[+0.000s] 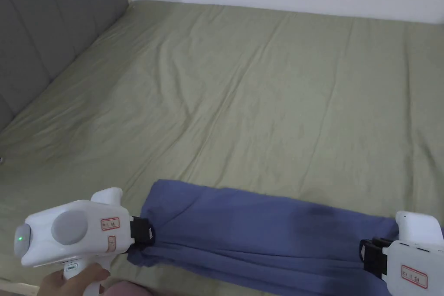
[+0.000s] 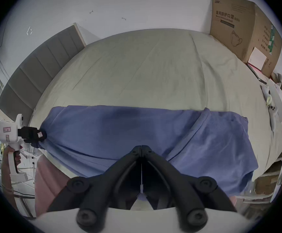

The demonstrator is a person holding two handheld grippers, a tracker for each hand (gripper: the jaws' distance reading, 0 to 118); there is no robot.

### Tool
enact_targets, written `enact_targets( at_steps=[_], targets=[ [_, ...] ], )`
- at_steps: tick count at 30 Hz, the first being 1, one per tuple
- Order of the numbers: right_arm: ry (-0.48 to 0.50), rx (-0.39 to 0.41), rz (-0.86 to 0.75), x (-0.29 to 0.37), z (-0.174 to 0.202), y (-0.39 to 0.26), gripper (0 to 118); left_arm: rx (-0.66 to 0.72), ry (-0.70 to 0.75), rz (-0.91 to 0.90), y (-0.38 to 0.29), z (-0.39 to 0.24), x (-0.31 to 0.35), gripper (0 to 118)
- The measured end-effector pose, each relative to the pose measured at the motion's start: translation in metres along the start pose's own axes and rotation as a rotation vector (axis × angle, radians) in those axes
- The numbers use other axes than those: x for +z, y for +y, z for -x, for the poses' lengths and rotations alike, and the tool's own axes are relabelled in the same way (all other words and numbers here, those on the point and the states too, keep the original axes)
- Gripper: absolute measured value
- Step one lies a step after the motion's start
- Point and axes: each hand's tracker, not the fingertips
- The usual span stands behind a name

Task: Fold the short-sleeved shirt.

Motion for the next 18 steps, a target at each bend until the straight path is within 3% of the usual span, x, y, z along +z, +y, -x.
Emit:
enact_targets(
  at_steps=[2,7,10,18],
  targets=[
    [0.001,-0.022,-0.004,0.001,-0.006,-0.001,1,-0.119,0.052,-0.004,0.0,-0.015,0.0,8],
    [-0.005,-0.053,-0.016,0.009,-0.022,-0.005,1,-0.152,0.076,-0.024,0.008,-0.032,0.014,8],
    [-0.014,-0.093,-0.033,0.016,-0.039,-0.006,1,-0.176,0.028,-0.088,0.015,-0.055,0.037,8],
    [-0.021,-0.237,-0.094,0.035,-0.076,-0.013,1,-0.477,-0.147,-0.107,0.012,-0.187,0.05,8]
  ],
)
